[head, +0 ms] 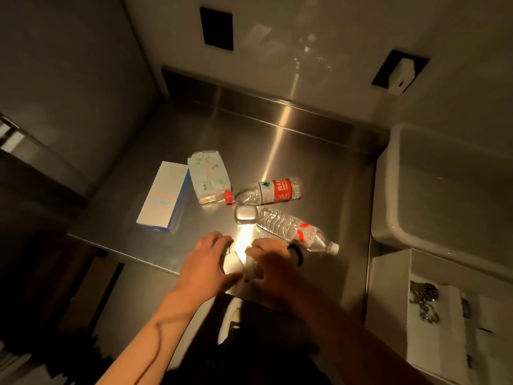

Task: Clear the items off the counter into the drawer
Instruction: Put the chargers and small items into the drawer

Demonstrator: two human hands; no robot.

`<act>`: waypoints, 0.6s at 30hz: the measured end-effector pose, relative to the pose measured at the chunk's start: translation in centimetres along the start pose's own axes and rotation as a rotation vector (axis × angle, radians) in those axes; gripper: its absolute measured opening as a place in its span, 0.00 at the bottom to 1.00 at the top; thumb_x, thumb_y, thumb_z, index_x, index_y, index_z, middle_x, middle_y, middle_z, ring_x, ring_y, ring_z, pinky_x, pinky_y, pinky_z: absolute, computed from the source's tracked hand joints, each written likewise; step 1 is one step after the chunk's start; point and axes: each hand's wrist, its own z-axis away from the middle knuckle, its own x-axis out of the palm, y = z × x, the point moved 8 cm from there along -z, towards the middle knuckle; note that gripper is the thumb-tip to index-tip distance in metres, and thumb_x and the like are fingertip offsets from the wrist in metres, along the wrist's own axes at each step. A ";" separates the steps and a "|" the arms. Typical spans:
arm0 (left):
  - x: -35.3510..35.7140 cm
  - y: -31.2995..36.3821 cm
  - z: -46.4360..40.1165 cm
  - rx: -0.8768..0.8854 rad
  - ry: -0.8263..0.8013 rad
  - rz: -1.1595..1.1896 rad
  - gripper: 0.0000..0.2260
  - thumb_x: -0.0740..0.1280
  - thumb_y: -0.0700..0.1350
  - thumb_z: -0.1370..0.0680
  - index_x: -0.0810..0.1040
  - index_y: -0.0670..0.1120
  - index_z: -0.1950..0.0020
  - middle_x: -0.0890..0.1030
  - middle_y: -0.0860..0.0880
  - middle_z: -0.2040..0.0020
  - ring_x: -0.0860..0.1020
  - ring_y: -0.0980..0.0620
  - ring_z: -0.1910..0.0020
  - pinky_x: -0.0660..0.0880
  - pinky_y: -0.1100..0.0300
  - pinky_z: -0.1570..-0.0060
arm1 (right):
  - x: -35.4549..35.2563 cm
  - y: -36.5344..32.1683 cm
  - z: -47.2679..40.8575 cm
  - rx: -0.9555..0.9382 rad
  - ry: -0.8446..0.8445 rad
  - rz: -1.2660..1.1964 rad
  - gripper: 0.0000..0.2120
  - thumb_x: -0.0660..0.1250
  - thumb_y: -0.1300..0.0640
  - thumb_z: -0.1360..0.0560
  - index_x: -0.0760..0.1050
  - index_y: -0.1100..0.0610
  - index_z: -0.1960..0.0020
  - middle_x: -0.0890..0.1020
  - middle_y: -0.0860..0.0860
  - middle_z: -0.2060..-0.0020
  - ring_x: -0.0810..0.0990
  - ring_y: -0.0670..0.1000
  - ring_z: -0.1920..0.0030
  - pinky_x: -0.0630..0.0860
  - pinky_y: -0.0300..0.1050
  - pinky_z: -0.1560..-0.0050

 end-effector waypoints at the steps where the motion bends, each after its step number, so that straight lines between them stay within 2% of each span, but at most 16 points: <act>1: 0.3 -0.2 0.0 0.000 -0.005 -0.009 0.40 0.75 0.70 0.37 0.70 0.58 0.29 0.70 0.56 0.32 0.70 0.51 0.34 0.76 0.52 0.42 | 0.1 -0.2 -0.2 -0.001 0.009 0.020 0.26 0.68 0.45 0.29 0.76 0.49 0.32 0.75 0.50 0.33 0.72 0.53 0.33 0.67 0.50 0.32; 4: 1.0 -0.5 0.0 -0.005 -0.020 -0.028 0.42 0.76 0.68 0.38 0.66 0.59 0.28 0.69 0.57 0.32 0.69 0.51 0.33 0.76 0.52 0.43 | 0.8 -1.0 -0.6 -0.016 0.002 0.068 0.23 0.67 0.49 0.31 0.78 0.49 0.36 0.77 0.48 0.37 0.74 0.51 0.36 0.69 0.50 0.36; 10: 1.7 -0.8 -0.3 0.004 -0.019 -0.015 0.41 0.77 0.63 0.36 0.64 0.58 0.28 0.69 0.55 0.34 0.71 0.48 0.36 0.77 0.50 0.45 | 1.7 -2.4 -1.7 -0.048 0.017 0.123 0.20 0.69 0.54 0.32 0.77 0.50 0.41 0.78 0.48 0.43 0.75 0.52 0.39 0.68 0.49 0.39; 16: 1.8 -2.1 -0.3 -0.052 -0.040 0.081 0.43 0.75 0.70 0.38 0.65 0.59 0.28 0.69 0.56 0.35 0.71 0.50 0.38 0.77 0.52 0.44 | 2.4 -3.5 -2.7 -0.110 0.007 0.044 0.21 0.69 0.56 0.29 0.77 0.57 0.37 0.80 0.55 0.42 0.77 0.57 0.40 0.72 0.53 0.39; 18: 1.7 -2.5 -0.1 -0.048 -0.054 0.103 0.43 0.77 0.69 0.39 0.65 0.60 0.28 0.69 0.58 0.34 0.71 0.52 0.38 0.77 0.53 0.43 | 2.8 -3.4 -3.0 -0.090 -0.005 0.000 0.21 0.68 0.56 0.27 0.76 0.58 0.34 0.80 0.55 0.39 0.77 0.57 0.38 0.72 0.52 0.37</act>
